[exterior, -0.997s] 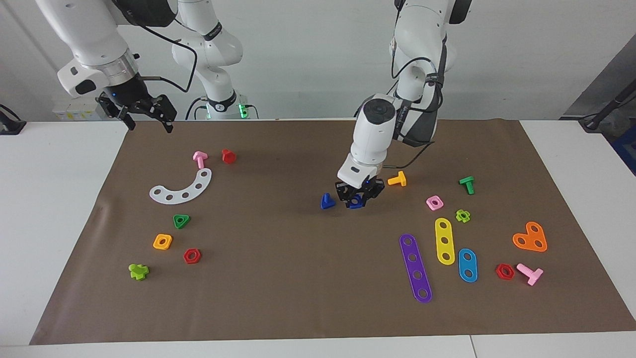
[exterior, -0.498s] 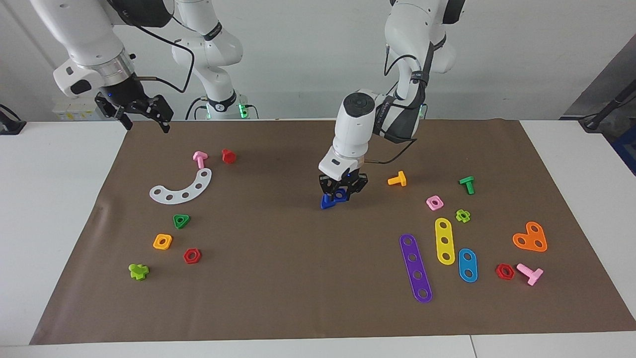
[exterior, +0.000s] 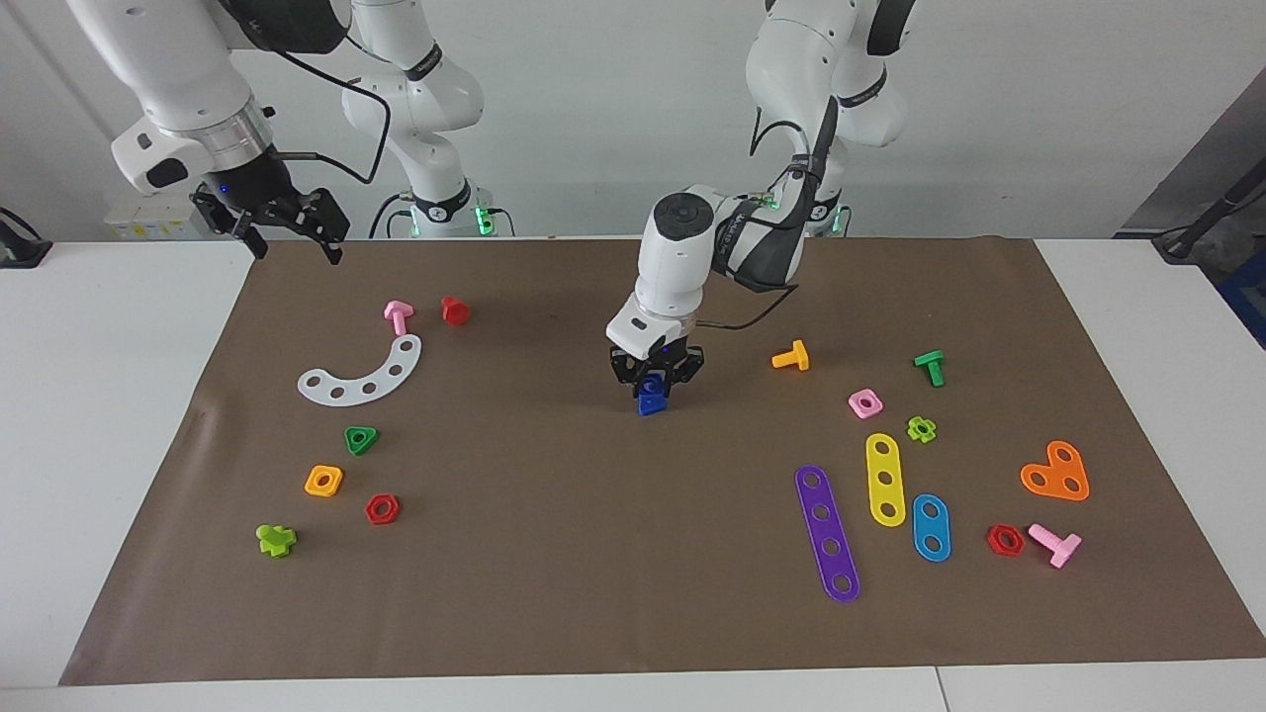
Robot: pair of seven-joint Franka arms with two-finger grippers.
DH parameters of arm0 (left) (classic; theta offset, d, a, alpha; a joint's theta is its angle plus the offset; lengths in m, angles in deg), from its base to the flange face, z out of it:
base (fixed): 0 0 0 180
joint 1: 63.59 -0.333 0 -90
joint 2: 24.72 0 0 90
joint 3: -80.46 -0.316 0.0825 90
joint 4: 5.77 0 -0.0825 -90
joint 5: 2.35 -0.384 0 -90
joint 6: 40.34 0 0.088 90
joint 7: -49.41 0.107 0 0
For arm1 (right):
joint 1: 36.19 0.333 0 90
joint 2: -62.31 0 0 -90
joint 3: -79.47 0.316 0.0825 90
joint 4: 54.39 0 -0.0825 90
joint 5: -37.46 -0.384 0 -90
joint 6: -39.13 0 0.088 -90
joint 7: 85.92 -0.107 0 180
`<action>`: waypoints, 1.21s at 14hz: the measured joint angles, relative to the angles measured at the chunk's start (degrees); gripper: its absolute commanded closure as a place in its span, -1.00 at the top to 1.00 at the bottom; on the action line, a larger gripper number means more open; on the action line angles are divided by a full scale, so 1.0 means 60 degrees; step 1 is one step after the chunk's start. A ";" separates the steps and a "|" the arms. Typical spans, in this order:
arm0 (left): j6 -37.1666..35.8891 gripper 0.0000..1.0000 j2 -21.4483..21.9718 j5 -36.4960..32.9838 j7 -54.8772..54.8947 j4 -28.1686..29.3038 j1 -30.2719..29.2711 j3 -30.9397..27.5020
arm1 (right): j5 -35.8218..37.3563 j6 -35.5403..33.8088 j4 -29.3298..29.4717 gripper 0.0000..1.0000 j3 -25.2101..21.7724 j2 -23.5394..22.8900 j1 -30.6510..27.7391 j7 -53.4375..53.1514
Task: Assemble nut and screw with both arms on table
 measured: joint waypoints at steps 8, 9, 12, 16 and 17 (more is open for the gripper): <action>-0.0132 -1.00 -0.0048 0.0000 -0.0014 -0.0008 0.0083 -0.0114 | 0.0000 0.0000 0.0000 1.00 0.0000 0.0000 0.0000 0.0000; -0.0224 -1.00 -0.0047 0.0000 -0.0016 -0.0008 0.0082 -0.0139 | 0.0000 0.0000 0.0000 1.00 0.0000 0.0000 0.0000 0.0000; -0.0445 -1.00 -0.0035 -0.0031 -0.0023 -0.0012 0.0082 -0.0182 | 0.0000 0.0000 0.0000 1.00 0.0000 0.0000 0.0000 0.0000; -0.0098 -1.00 -0.0031 -0.0065 -0.0033 0.0038 0.0082 -0.0183 | 0.0000 0.0000 0.0000 1.00 0.0000 0.0000 0.0000 0.0000; 0.0142 -1.00 -0.0031 -0.0068 -0.0034 0.0102 0.0082 -0.0183 | 0.0000 0.0000 0.0000 1.00 0.0000 0.0000 0.0000 0.0000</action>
